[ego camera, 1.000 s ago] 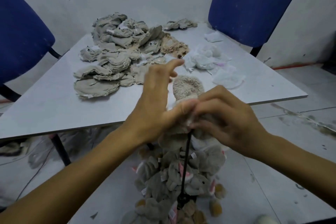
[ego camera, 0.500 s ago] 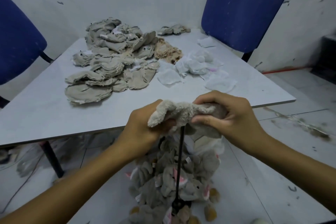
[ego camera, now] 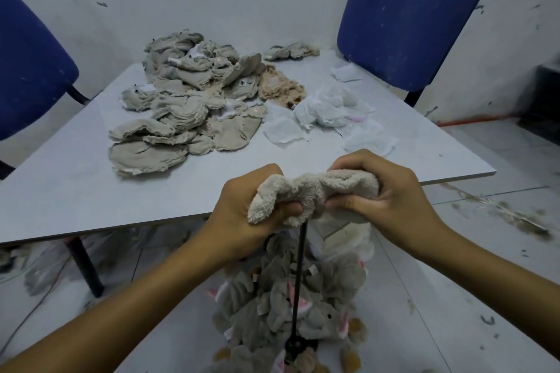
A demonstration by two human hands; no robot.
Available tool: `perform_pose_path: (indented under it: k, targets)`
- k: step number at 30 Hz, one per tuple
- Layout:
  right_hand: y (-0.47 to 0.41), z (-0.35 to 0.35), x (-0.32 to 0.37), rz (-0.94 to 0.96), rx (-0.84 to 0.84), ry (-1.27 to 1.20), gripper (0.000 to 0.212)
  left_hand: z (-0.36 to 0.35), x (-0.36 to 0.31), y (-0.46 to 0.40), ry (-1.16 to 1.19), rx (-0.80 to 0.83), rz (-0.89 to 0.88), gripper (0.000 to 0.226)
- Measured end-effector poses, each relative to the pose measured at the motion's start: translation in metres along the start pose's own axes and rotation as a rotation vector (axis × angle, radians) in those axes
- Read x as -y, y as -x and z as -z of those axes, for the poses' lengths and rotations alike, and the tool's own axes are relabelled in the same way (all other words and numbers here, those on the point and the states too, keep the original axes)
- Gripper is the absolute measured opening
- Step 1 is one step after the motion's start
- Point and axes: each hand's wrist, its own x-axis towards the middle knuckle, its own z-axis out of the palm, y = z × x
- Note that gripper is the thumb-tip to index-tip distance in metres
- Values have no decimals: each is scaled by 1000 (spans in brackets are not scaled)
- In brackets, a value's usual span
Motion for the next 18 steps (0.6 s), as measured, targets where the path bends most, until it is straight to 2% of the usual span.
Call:
perform_pose_path:
  k: [3,4,5,7,9,10,12,15,17,18]
  targets:
    - [-5,5,5,100,-147,-11,25,6,-8,-3,94,-86,-76,20]
    - [-8,5,7,153,-148,3,23,7,-8,-2,61,-99,-95,14]
    - [-9,6,9,198,-105,25,22,7,-8,1,-16,-78,-126,12]
    - [-9,3,5,211,68,100,20,1,5,13,-183,68,-227,12]
    - [-6,-3,-5,90,193,154,23,-9,14,24,-204,197,-138,28]
    - [-5,-5,-10,26,200,137,24,-12,16,24,-187,202,-67,38]
    - [-5,-6,-15,7,177,100,24,-11,18,23,-159,176,4,48]
    - [-4,-10,-15,107,111,144,19,-9,11,20,2,176,52,23]
    - [1,-13,-14,131,-15,98,15,-9,1,14,65,144,91,42]
    - [3,-15,-13,123,-80,55,18,-9,-3,11,74,93,62,42]
